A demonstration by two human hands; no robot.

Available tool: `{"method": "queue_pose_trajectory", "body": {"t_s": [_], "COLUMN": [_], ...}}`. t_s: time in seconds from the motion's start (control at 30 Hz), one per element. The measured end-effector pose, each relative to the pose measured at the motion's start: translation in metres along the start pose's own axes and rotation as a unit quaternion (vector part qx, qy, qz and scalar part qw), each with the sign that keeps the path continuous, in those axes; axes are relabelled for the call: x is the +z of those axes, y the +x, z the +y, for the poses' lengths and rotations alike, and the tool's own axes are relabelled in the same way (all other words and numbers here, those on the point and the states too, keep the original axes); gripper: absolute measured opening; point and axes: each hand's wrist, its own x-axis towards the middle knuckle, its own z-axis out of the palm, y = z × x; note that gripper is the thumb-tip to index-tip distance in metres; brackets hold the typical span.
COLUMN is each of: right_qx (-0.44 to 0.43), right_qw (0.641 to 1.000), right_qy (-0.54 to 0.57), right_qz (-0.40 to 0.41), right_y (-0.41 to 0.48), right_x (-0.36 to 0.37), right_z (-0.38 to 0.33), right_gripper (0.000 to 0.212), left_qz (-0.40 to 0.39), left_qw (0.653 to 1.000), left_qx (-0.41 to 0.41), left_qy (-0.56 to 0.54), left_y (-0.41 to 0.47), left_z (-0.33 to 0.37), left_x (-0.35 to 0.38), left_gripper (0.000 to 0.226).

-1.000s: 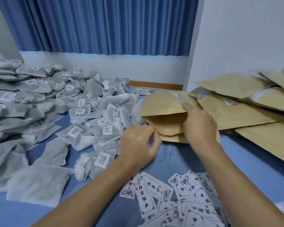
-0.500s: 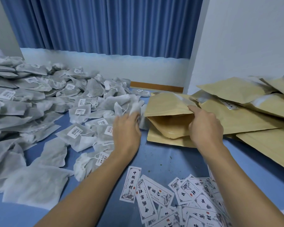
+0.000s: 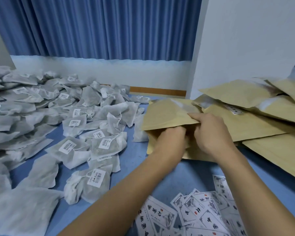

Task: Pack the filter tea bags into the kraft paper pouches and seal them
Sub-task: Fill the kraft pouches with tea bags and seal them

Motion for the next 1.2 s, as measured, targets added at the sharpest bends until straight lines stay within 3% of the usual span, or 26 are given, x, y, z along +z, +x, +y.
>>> {"method": "queue_pose_trajectory", "body": {"t_s": [0.13, 0.2, 0.3, 0.37, 0.43, 0.47, 0.57, 0.67, 0.73, 0.83, 0.9, 0.97, 1.03, 1.13, 1.2], "right_qx": [-0.018, -0.036, -0.053, -0.069, -0.058, -0.049, -0.027, -0.025, -0.032, -0.024, -0.018, -0.018, -0.008, 0.005, 0.012], "right_qw": [1.0, 0.999, 0.998, 0.993, 0.991, 0.991, 0.992, 0.99, 0.99, 0.992, 0.993, 0.993, 0.992, 0.989, 0.987], "right_qy": [0.009, 0.008, 0.015, 0.061, 0.082, 0.083, 0.085, 0.101, 0.099, 0.076, 0.072, 0.074, 0.081, 0.088, 0.096], "right_qz": [-0.013, -0.012, 0.026, 0.068, 0.089, 0.093, 0.088, 0.093, 0.097, 0.093, 0.089, 0.09, 0.101, 0.122, 0.128], "right_y": [-0.003, -0.003, -0.001, 0.001, 0.003, 0.005, 0.005, 0.002, 0.0, 0.0, -0.001, -0.001, -0.001, 0.001, 0.001], "right_x": [-0.002, 0.002, 0.006, 0.006, 0.005, 0.005, 0.005, 0.003, 0.003, 0.007, 0.008, 0.006, 0.003, -0.003, -0.007], "right_z": [-0.004, -0.004, -0.003, -0.001, 0.001, 0.003, 0.002, 0.0, -0.001, -0.003, -0.003, -0.001, 0.002, 0.006, 0.007], "right_gripper": [0.06, 0.058, 0.066, 0.064, 0.062, 0.062, 0.064, 0.06, 0.06, 0.061, 0.062, 0.065, 0.066, 0.063, 0.061], "left_qz": [-0.073, -0.086, -0.129, -0.096, -0.085, -0.05, 0.111, 0.214, 0.16, -0.05, -0.096, -0.059, 0.041, 0.226, 0.231], "left_qw": [0.995, 0.989, 0.979, 0.964, 0.96, 0.962, 0.973, 0.975, 0.984, 0.999, 0.995, 0.997, 0.991, 0.939, 0.917], "left_qx": [-0.044, -0.114, -0.114, -0.132, -0.138, -0.149, -0.083, -0.016, 0.016, 0.014, 0.031, 0.043, 0.054, 0.138, 0.137], "left_qy": [-0.049, -0.046, -0.11, -0.207, -0.227, -0.222, -0.185, -0.057, -0.07, 0.011, 0.021, -0.039, -0.118, -0.219, -0.295], "left_y": [0.048, 0.064, 0.069, 0.072, 0.064, 0.06, 0.036, 0.019, 0.022, 0.036, 0.041, 0.036, 0.016, -0.039, -0.074], "left_z": [-0.013, -0.018, -0.004, 0.011, 0.029, 0.034, 0.031, 0.024, 0.02, 0.014, 0.011, 0.012, 0.014, 0.013, 0.007], "left_x": [-0.006, -0.008, -0.01, -0.01, -0.021, -0.02, -0.015, -0.013, -0.01, -0.008, -0.005, -0.003, -0.004, -0.004, -0.004], "left_gripper": [0.046, 0.041, 0.039, 0.035, 0.037, 0.037, 0.027, 0.022, 0.032, 0.058, 0.062, 0.059, 0.044, 0.002, 0.012]}}
